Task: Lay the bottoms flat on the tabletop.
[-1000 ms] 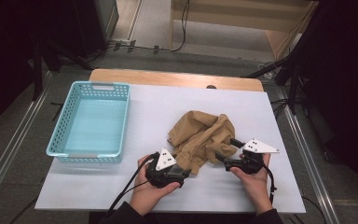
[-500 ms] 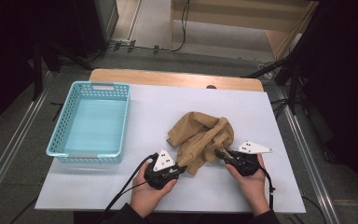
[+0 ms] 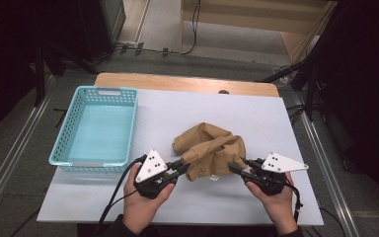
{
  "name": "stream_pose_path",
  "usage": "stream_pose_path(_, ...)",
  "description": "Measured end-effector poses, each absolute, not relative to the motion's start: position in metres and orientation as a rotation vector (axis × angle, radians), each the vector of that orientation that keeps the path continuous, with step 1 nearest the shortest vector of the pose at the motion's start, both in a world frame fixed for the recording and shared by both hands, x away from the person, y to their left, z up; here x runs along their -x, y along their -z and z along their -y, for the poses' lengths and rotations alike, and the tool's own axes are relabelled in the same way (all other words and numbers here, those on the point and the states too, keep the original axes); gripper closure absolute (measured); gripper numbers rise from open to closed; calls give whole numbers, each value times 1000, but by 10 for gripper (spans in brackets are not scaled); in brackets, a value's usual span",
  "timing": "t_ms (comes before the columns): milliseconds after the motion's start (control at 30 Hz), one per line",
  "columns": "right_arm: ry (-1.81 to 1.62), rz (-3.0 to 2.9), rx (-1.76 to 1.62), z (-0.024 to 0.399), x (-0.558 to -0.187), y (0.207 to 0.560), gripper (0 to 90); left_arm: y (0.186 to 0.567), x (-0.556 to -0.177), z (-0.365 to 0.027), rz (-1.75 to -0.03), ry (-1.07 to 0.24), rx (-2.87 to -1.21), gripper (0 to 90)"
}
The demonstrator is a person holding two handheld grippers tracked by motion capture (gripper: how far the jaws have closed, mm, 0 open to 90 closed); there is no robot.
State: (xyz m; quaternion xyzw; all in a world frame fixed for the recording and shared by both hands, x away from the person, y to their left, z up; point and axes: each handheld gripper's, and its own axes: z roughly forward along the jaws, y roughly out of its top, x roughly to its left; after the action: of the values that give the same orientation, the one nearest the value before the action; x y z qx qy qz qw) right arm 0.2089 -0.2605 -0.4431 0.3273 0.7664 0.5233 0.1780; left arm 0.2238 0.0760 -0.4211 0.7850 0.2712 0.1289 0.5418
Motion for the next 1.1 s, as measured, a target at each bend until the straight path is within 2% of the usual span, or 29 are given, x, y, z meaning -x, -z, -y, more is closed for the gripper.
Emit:
stream_pose_path(33, -1480, -2168, -926, 260, -209, 443, 607, 421, -224, -76, -644, -306, -1865, 796)
stream_pose_path(67, -1495, -2160, -917, 260, -208, 438, 541, 421, -227, -80, -653, -296, -1857, 800)
stream_pose_path(100, -1495, -2160, -917, 260, -208, 438, 541, 421, -227, -80, -653, -296, -1857, 802)
stream_pose_path(133, -1493, -2140, -904, 258, -207, 435, 478, 422, -230, -81, -651, -279, -1862, 804)
stream_pose_path(167, -1493, -2140, -904, 258, -207, 435, 478, 422, -230, -81, -651, -279, -1862, 807)
stream_pose_path(233, -1477, -2139, -884, 253, -207, 434, 401, 423, -233, -80, -651, -263, -1864, 810)
stream_pose_path(267, -1469, -2129, -865, 248, -207, 433, 329, 423, -234, -79, -649, -252, -1863, 818)
stream_pose_path(300, -1469, -2129, -865, 248, -207, 433, 329, 422, -235, -77, -647, -246, -1862, 818)
stream_pose_path(367, -1464, -2119, -858, 242, -206, 432, 250, 421, -236, -75, -641, -238, -1865, 824)
stream_pose_path(400, -1456, -2128, -826, 235, -209, 431, 183, 420, -236, -73, -641, -233, -1865, 828)
stream_pose_path(433, -1456, -2128, -826, 235, -209, 431, 183, 419, -237, -71, -635, -234, -1872, 828)
stream_pose_path(467, -1426, -2153, -790, 226, -215, 429, 118, 416, -240, -68, -626, -234, -1871, 830)
stream_pose_path(700, -1393, -2220, -802, 211, -240, 436, 118, 410, -253, -62, -613, -219, -1854, 835)
stream_pose_path(767, -1357, -2245, -795, 204, -244, 443, 141, 410, -254, -61, -605, -218, -1848, 837)
stream_pose_path(800, -1297, -2259, -792, 198, -244, 450, 304, 411, -254, -60, -601, -211, -1844, 838)
stream_pose_path(833, -1297, -2259, -792, 198, -244, 450, 304, 411, -254, -59, -597, -215, -1844, 838)
stream_pose_path(867, -1252, -2244, -794, 196, -244, 456, 575, 413, -253, -57, -587, -210, -1841, 838)
stream_pose_path(900, -1252, -2244, -794, 196, -244, 456, 575, 413, -253, -57, -587, -210, -1841, 837)
stream_pose_path(967, -1283, -2258, -835, 200, -246, 459, 733, 416, -253, -57, -587, -204, -1833, 826)
stream_pose_path(1033, -1317, -2256, -869, 207, -248, 459, 809, 420, -253, -59, -597, -192, -1817, 736)
stream_pose_path(1100, -1355, -2215, -909, 215, -247, 457, 827, 424, -253, -60, -609, -204, -1811, 570)
